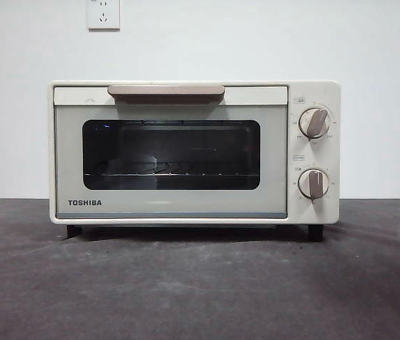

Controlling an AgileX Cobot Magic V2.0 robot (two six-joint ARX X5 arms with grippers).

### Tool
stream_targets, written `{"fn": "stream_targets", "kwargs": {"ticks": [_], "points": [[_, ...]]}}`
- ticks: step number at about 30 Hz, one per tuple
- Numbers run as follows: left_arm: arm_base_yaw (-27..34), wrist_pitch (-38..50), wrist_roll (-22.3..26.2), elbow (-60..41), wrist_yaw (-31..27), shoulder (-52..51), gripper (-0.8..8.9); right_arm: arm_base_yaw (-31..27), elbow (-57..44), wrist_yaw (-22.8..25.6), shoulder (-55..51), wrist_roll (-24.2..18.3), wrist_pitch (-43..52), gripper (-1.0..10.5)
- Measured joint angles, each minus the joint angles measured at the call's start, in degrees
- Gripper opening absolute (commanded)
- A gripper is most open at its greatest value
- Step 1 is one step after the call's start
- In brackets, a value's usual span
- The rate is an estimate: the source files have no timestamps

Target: The left arm flap open the oven, the right arm pick bread and place it into oven, the left arm flap close the oven

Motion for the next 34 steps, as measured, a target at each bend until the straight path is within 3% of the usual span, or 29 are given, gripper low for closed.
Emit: {"fn": "stream_targets", "kwargs": {"ticks": [9, 15, 24, 30, 34], "points": [[-2.95, -0.57, -6.08, 10.84, 0.61, 5.99, 0.18, 1.33, 10.29, -0.09, 0.76, 8.39, -2.49, 0.1], [-3.56, -3.08, -7.19, 22.03, 0.87, 14.58, 0.18, 1.38, 21.20, -3.65, 5.81, 10.08, -9.57, 0.1], [-5.16, -12.33, -5.33, 39.71, 8.76, 27.36, 0.18, 1.38, 37.35, -13.53, 16.22, 9.09, -18.62, 0.1], [-8.37, -19.69, -1.68, 48.39, 14.73, 33.99, 0.17, 1.64, 46.14, -21.29, 23.98, 4.57, -26.16, 0.1], [-11.47, -23.39, 2.40, 52.35, 16.13, 36.74, 0.17, 3.91, 49.27, -22.91, 27.36, 1.16, -28.28, 0.1]]}}
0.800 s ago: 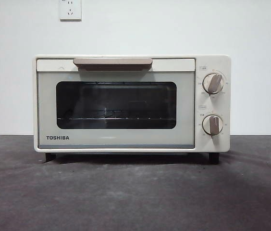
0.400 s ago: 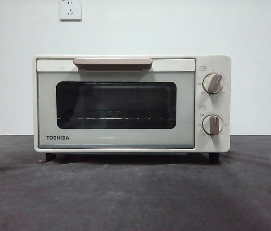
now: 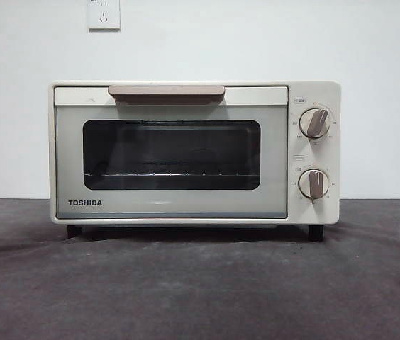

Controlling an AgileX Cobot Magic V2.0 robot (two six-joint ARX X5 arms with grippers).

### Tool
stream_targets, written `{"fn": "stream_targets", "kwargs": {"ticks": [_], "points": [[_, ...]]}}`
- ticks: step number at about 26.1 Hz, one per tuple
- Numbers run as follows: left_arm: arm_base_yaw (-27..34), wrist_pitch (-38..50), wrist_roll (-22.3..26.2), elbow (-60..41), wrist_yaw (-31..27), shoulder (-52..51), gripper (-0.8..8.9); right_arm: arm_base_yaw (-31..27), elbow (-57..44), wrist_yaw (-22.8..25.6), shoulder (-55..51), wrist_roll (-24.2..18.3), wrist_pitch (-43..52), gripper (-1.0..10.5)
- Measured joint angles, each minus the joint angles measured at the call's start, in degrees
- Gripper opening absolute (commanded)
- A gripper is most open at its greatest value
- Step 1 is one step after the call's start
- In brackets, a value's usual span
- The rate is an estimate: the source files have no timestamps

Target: The left arm flap open the oven, the right arm pick bread and place it into oven, the left arm flap close the oven

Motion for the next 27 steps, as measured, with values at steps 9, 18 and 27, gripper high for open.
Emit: {"fn": "stream_targets", "kwargs": {"ticks": [9, 18, 27], "points": [[-5.84, -1.73, 7.34, 2.51, 5.22, 1.92, 0.19, 6.38, 1.99, -5.20, 1.90, -6.12, -1.60, 0.1], [-6.45, -1.60, 8.26, 2.51, 8.31, 1.92, 1.69, 6.58, 1.99, -6.99, 1.90, -6.62, -2.12, 1.8], [-6.45, -1.27, 8.26, 2.51, 8.33, 1.92, 5.40, 6.58, 1.99, -6.99, 1.90, -4.55, -2.12, 5.3]]}}
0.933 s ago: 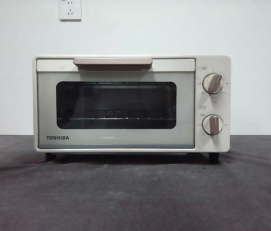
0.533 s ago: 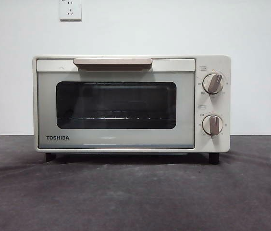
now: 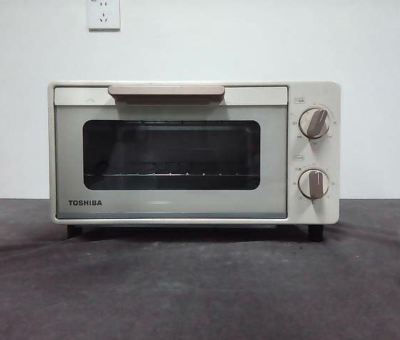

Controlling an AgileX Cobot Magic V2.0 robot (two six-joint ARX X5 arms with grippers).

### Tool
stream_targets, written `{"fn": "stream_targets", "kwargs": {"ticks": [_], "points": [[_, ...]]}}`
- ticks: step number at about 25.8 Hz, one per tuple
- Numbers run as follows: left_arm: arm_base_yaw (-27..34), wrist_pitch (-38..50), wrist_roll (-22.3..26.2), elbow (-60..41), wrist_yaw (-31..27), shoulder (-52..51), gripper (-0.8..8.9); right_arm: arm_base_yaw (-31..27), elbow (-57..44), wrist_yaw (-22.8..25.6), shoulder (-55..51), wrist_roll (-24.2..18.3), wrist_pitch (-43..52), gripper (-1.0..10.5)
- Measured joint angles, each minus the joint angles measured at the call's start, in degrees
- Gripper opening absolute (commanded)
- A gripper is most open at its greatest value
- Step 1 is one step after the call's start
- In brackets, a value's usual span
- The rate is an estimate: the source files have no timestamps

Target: The left arm flap open the oven, the right arm pick bread and place it into oven, the left arm flap close the oven

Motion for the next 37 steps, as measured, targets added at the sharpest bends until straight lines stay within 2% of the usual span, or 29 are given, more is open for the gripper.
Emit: {"fn": "stream_targets", "kwargs": {"ticks": [8, 17, 24, 31, 37], "points": [[0.00, 0.02, -0.02, 0.00, 0.00, -0.02, 5.32, 0.00, 0.00, 0.31, 0.00, 2.71, -1.38, 5.3], [0.00, -0.17, -0.02, 0.00, 0.00, -0.02, 5.32, 0.00, 0.00, 11.58, 5.35, 4.22, -14.67, 5.3], [0.00, -0.90, -0.04, 0.00, 0.00, -0.02, 5.32, 0.00, 0.00, 15.98, 15.21, 4.24, -20.28, 5.3], [0.00, -0.92, -0.04, 0.00, 0.00, -0.02, 5.32, 1.36, -3.72, 20.26, 23.06, 4.26, -20.72, 5.3], [0.00, -0.94, -0.07, 0.00, 0.00, -0.02, 5.32, 2.03, -10.14, 22.69, 28.15, 5.35, -16.17, 5.3]]}}
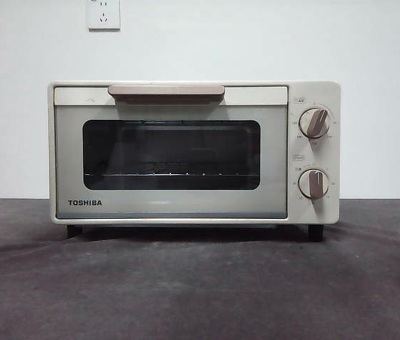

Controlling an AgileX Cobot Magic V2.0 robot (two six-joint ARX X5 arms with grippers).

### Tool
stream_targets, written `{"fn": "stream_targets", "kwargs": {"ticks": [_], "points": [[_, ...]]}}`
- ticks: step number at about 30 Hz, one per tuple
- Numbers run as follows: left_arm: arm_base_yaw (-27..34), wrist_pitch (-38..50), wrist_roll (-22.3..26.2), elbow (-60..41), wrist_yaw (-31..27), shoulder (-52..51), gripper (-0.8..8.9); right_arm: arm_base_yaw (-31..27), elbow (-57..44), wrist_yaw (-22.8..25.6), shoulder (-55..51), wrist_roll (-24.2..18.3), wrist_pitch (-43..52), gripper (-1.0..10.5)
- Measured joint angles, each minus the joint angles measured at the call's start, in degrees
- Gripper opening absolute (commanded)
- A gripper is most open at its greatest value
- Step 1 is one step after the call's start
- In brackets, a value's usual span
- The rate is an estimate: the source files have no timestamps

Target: The left arm flap open the oven, the right arm pick bread and place it into oven, the left arm flap close the oven

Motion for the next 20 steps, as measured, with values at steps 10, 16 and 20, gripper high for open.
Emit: {"fn": "stream_targets", "kwargs": {"ticks": [10, 16, 20], "points": [[0.00, 0.00, 0.00, 0.00, 0.00, 0.00, 5.32, 0.17, -2.40, 1.20, 9.44, 1.84, 6.43, 5.3], [0.00, 0.00, 0.00, 0.00, 0.00, 0.00, 5.31, 0.37, -2.40, 1.20, 14.67, 1.81, 8.07, 4.8], [0.00, 0.00, 0.00, 0.00, 0.00, 0.00, 5.31, 0.37, -2.40, 1.22, 16.94, 1.55, 8.15, 3.0]]}}
